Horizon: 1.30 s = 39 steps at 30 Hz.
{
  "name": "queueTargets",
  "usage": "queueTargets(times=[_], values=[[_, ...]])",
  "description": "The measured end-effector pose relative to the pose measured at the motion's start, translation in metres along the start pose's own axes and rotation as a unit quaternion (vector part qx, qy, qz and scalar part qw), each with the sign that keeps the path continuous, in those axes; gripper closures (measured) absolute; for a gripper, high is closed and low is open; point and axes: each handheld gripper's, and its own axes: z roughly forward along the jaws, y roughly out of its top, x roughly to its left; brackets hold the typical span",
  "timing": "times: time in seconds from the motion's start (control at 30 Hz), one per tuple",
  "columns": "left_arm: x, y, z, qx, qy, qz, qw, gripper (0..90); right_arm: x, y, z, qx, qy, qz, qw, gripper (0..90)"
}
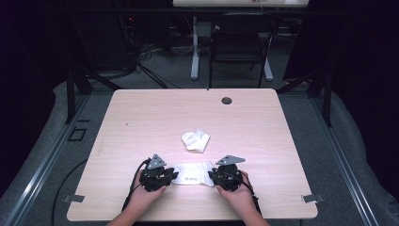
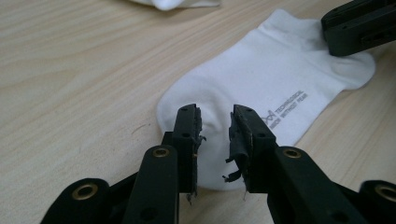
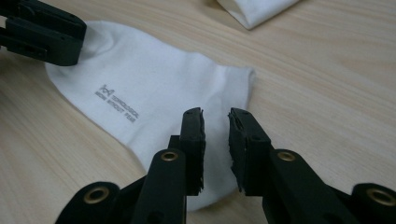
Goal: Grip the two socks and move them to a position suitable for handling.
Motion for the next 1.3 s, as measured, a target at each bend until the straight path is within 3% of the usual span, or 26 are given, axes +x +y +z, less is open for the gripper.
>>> queueTargets(times=[0.23,0.47,0.57,0.63,0.77,0.97,1.07,1.3], values=[[0.001,-0.003,-0.001,0.005,-0.001,0.003,1.0000,70.5,-0.004,-0.004,-0.002,0.020,0.000,0.009,0.9998,77.7],[0.003,-0.007,-0.008,0.017,-0.012,-0.015,0.9997,70.4,0.003,-0.007,-0.006,0.035,0.002,0.001,0.9994,80.0],[0.002,-0.007,-0.011,0.023,-0.019,-0.028,0.9992,68.8,0.009,-0.006,-0.005,0.036,0.000,0.003,0.9994,79.1],[0.003,-0.007,-0.014,0.026,-0.026,-0.035,0.9987,67.2,0.011,-0.004,-0.005,0.051,0.002,-0.012,0.9986,78.6],[0.005,-0.002,-0.023,0.014,-0.024,-0.027,0.9993,63.0,0.012,0.000,-0.009,0.050,0.005,-0.017,0.9986,73.1],[0.019,0.003,-0.032,-0.015,-0.007,-0.033,0.9993,58.6,0.009,0.028,-0.010,0.013,0.005,-0.012,0.9998,67.1],[0.026,-0.001,-0.033,-0.019,0.008,-0.041,0.9989,58.0,0.007,0.045,-0.003,0.002,0.004,-0.011,0.9999,67.1],[0.040,-0.003,-0.041,-0.033,0.019,-0.058,0.9976,58.0,0.010,0.077,0.019,-0.008,-0.003,-0.020,0.9998,67.2]])
